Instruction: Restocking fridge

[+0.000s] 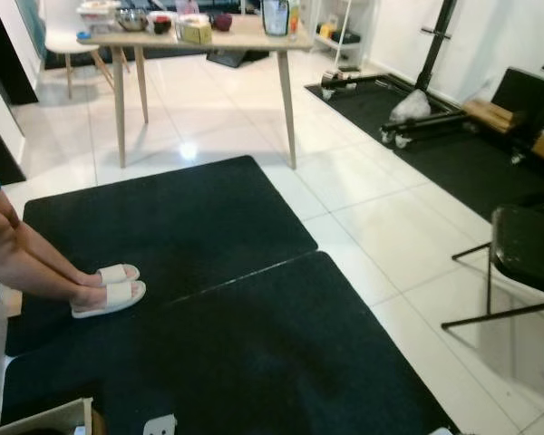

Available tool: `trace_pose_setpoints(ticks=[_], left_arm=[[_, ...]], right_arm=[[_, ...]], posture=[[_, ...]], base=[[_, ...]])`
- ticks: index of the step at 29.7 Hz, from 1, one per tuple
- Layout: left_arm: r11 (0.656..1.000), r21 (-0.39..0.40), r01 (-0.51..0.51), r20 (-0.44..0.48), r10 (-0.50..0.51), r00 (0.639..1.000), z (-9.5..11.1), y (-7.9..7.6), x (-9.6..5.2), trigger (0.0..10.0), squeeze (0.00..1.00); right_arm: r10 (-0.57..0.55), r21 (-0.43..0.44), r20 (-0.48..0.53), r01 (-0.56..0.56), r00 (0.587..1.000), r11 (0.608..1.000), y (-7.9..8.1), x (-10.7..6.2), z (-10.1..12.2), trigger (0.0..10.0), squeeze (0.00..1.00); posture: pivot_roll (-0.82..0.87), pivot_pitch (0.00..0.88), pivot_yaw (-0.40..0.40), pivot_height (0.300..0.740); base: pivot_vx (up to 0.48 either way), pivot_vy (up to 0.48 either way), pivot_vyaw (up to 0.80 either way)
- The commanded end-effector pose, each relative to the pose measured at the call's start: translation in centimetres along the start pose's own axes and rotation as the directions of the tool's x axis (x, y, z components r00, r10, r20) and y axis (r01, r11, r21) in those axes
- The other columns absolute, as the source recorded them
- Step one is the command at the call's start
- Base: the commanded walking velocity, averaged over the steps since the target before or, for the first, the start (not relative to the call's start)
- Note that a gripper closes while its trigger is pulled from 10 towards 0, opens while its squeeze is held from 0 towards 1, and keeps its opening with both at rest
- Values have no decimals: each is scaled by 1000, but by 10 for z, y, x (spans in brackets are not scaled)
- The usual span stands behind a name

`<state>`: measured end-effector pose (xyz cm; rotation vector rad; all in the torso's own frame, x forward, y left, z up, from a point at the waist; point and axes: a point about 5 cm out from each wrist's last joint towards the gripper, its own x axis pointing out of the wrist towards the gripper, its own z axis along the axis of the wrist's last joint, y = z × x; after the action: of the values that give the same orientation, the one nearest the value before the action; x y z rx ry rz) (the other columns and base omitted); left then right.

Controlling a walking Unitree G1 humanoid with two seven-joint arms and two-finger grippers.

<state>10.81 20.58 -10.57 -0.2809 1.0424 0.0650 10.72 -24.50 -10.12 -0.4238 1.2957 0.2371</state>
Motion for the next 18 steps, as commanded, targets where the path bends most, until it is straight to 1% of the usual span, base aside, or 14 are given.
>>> trace_pose_setpoints(ticks=[1, 10, 14, 17, 18], left_arm=[[1000, 3, -3, -20, 3, 1000, -6, 0, -1, 10000, 0], [1000, 10, -1, -24, 1, 1000, -7, 0, -1, 10000, 0], [1000, 15, 2, -28, -2, 1000, -9, -1, -1, 10000, 0], [1000, 16, 3, -30, -3, 1000, -9, -2, -1, 10000, 0], [1000, 16, 5, -32, -5, 999, -10, -3, -1, 10000, 0]], right_arm=[[-13, -6, 14, 13, 1000, 1000, -4, 0, 4, 10000, 0], [-16, -26, 12, 16, 1000, 1000, -6, -1, 4, 10000, 0], [-26, -49, 2, 26, 1000, 998, -11, -2, 1, 10000, 0], [-30, -52, 0, 30, 1000, 998, -13, -2, 1, 10000, 0], [-38, -51, -2, 37, 999, 998, -15, -3, 0, 10000, 0]], posture=[[-67, 0, -56, 740], [-64, 0, -65, 740], [-68, 0, -75, 740], [-71, 0, -78, 740], [-73, 0, -82, 740]], base=[[356, 0, 0], [362, 0, 0], [369, 0, 0], [374, 0, 0], [375, 0, 0]])
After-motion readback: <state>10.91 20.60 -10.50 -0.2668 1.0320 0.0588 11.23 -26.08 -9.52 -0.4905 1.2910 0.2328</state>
